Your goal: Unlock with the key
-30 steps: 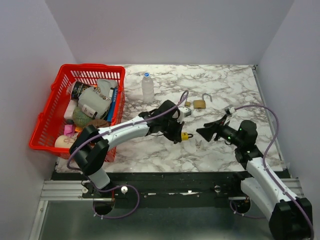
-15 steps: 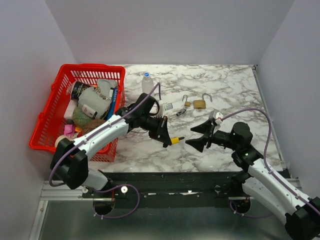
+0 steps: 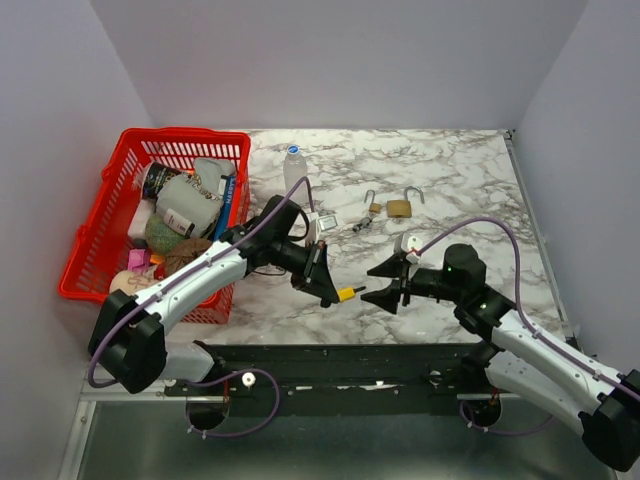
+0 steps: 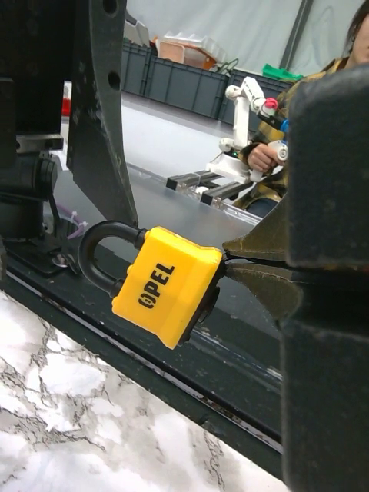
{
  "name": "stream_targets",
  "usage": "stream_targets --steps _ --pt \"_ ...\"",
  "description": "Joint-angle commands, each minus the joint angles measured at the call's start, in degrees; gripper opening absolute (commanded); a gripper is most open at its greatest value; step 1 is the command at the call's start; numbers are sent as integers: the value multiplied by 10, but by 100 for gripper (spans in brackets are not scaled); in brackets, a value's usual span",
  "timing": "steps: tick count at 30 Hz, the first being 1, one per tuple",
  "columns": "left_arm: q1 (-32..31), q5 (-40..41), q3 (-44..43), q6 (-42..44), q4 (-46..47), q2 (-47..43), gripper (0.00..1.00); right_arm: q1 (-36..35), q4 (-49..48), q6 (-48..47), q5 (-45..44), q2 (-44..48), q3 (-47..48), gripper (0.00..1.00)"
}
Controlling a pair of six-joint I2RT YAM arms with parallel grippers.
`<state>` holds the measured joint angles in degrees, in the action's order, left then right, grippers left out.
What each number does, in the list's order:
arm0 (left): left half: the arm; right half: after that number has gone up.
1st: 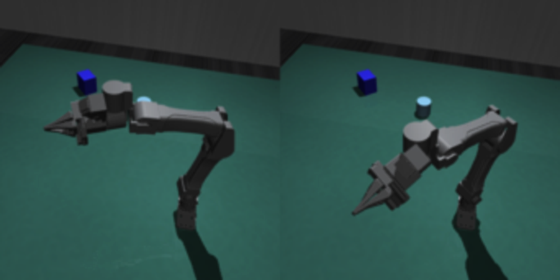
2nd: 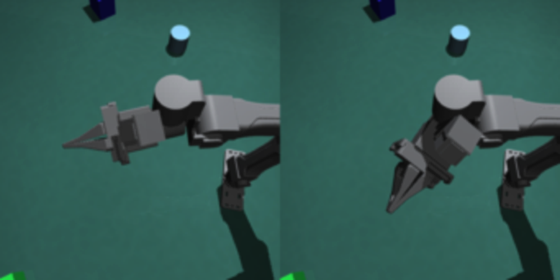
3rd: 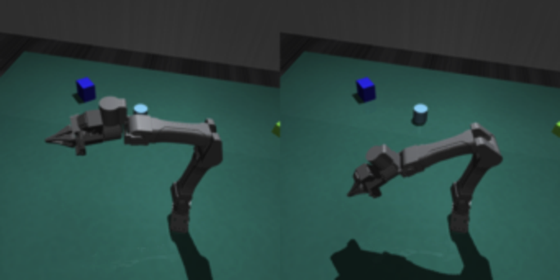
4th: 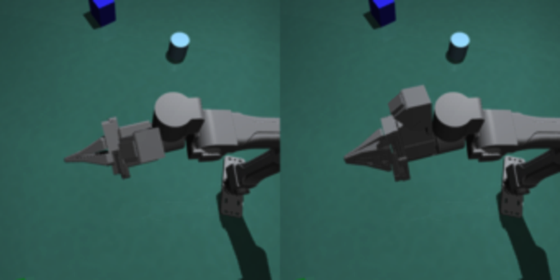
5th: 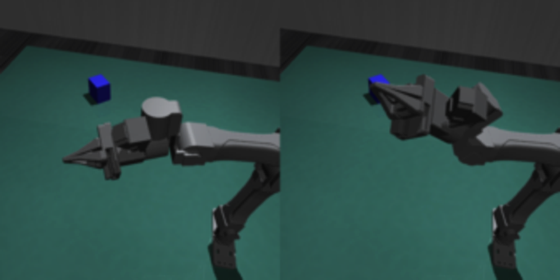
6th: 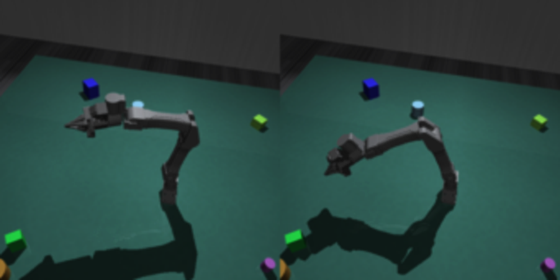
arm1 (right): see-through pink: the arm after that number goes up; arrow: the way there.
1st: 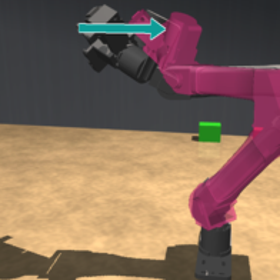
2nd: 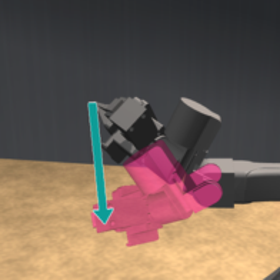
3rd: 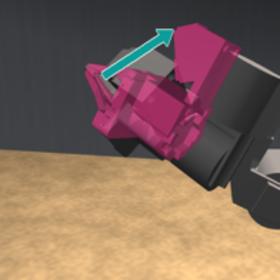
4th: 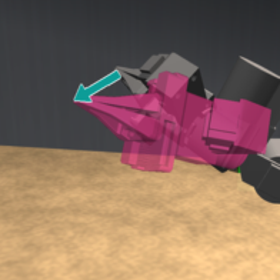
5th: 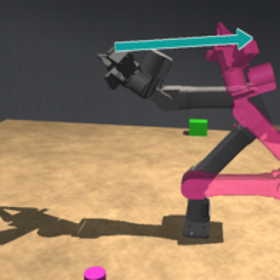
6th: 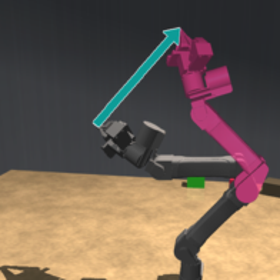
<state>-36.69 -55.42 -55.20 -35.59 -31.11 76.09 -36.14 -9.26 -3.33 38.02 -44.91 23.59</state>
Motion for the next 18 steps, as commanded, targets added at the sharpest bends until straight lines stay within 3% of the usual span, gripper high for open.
stream_targets --steps 1,7,9,18 --pt "6 -48 6 -30 38 -23 0 -13 7 -15 14 -5 20 68" --pt "7 -54 16 -41 52 -31 0 -21 -9 -5 46 -20 25 61" --pt "6 -65 26 -56 64 -34 0 -20 -15 -3 64 -25 29 54" --pt "7 -72 48 -77 93 -44 0 -22 -35 10 98 -19 31 38"
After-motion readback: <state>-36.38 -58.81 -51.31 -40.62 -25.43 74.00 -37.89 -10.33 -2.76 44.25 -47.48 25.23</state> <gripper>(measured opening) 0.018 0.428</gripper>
